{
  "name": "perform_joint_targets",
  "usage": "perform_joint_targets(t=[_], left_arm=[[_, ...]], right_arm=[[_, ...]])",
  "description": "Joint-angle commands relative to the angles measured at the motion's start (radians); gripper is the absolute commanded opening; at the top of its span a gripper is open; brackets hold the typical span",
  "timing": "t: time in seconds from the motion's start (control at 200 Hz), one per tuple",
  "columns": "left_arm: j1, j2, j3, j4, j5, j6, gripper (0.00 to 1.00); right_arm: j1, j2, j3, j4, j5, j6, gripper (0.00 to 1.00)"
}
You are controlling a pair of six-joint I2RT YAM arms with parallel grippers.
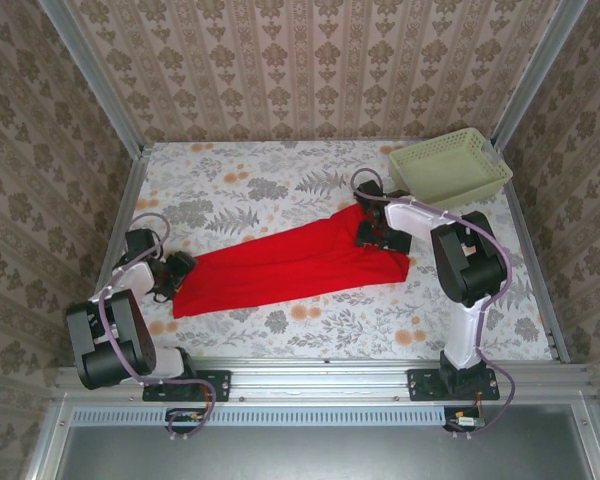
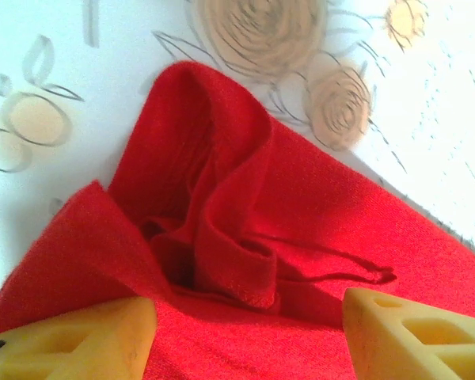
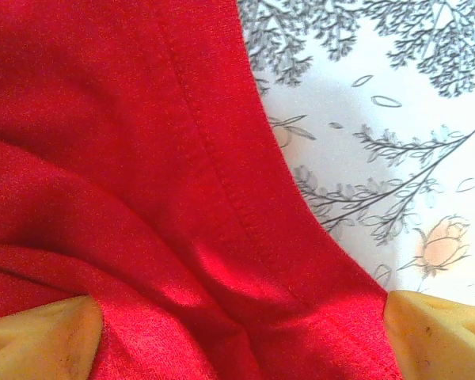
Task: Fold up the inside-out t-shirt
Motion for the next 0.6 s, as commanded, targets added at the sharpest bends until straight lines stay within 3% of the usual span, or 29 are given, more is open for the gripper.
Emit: perform_joint_targets(t=[0.0,0.135,0.215,0.35,0.56,0.59], left_arm=[[0.037,0.027,0.008,-0.07,-0.087,0.041,0.66],[0.038,0.028,0.003,-0.06,-0.078,0.042,0.66],[0.038,0.031,0.002,-0.057,-0.066,0.043,0.66],[0.033,0.031,-0.001,-0.054,-0.061,0.045,0.66],[-0.013,0.018,0.001,-0.063,-0.069,0.036,0.66],[-0.026,0.014,0.002,-0.067,-0.076,0.035,0.66]], right_arm=[[0.004,0.04,0.002,-0.051,0.065,0.031,0.94],[0.034,0.051,0.011,-0.058,0.1,0.035,0.86],[0.05,0.067,0.029,-0.073,0.128,0.041,0.66],[0.052,0.072,0.035,-0.07,0.135,0.033,0.48],[0.023,-0.004,-0.059,0.047,0.068,0.01,0.0],[0.013,-0.026,-0.078,0.07,0.05,0.005,0.0]])
